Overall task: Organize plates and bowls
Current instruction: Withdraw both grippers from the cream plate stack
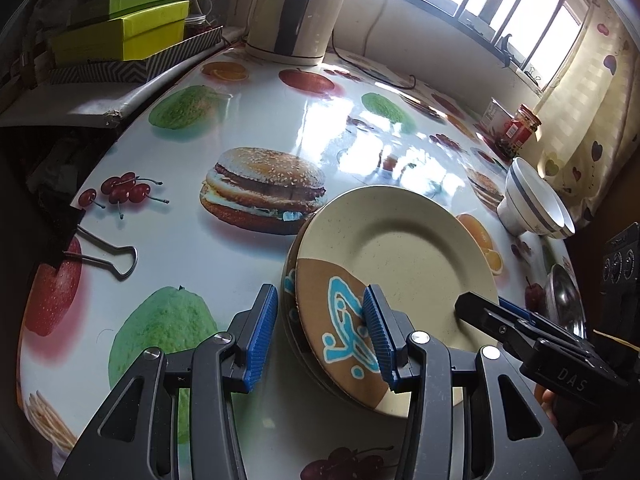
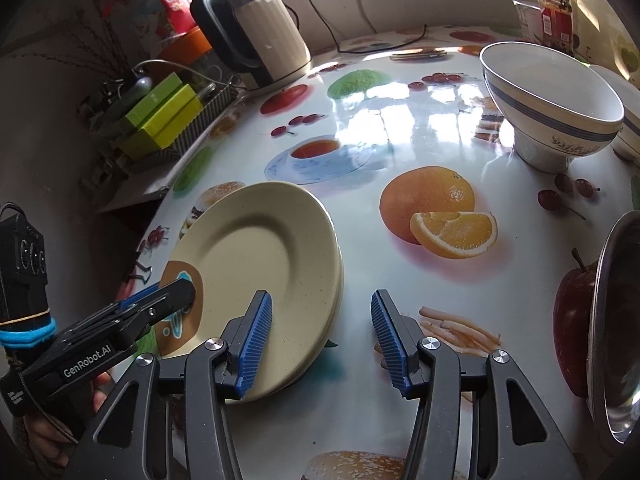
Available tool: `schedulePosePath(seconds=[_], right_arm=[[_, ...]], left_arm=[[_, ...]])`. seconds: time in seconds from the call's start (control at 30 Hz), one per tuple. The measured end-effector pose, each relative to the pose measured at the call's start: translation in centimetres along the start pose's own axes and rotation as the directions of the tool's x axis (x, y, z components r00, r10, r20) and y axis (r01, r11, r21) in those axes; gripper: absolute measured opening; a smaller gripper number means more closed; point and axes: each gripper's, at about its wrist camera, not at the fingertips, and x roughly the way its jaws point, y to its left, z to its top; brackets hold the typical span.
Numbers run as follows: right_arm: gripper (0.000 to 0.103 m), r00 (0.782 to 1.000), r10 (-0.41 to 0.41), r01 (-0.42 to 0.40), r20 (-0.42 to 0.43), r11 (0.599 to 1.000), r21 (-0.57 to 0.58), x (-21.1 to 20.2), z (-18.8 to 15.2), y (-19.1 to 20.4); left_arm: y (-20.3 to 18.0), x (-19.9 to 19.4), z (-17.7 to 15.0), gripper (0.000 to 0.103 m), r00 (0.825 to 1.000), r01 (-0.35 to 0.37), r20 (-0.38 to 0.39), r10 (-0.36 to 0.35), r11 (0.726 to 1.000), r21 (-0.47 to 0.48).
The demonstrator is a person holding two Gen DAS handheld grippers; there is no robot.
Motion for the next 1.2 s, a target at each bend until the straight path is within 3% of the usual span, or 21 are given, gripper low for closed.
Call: schedulePosePath(seconds=[0.17,0.27,1.2], right_arm=[[0.052,1.0,0.027,-0.027,-0.009,1.0,-0.012,0.4,0.1,0.3],[0.047,0.999,0.044,-0.045,-0.017,0.999,-0.026,0.7,0.2,0.7],[0.045,1.0,0.006,-0.006,0.0,1.0,0.019,4.1,5.8,0.2]], left_arm=[[0.4,0.1,0.2,0.046,1.0,0.013,-0.001,-0.013,1.0,-0.022],[0.4,0.2,0.3,0.046,1.0,0.013,0.0,-0.013,1.0,-0.027],[0.3,4.1,6.8,0.046,1.0,-0.023,0.0,0.023,0.999,0.045]])
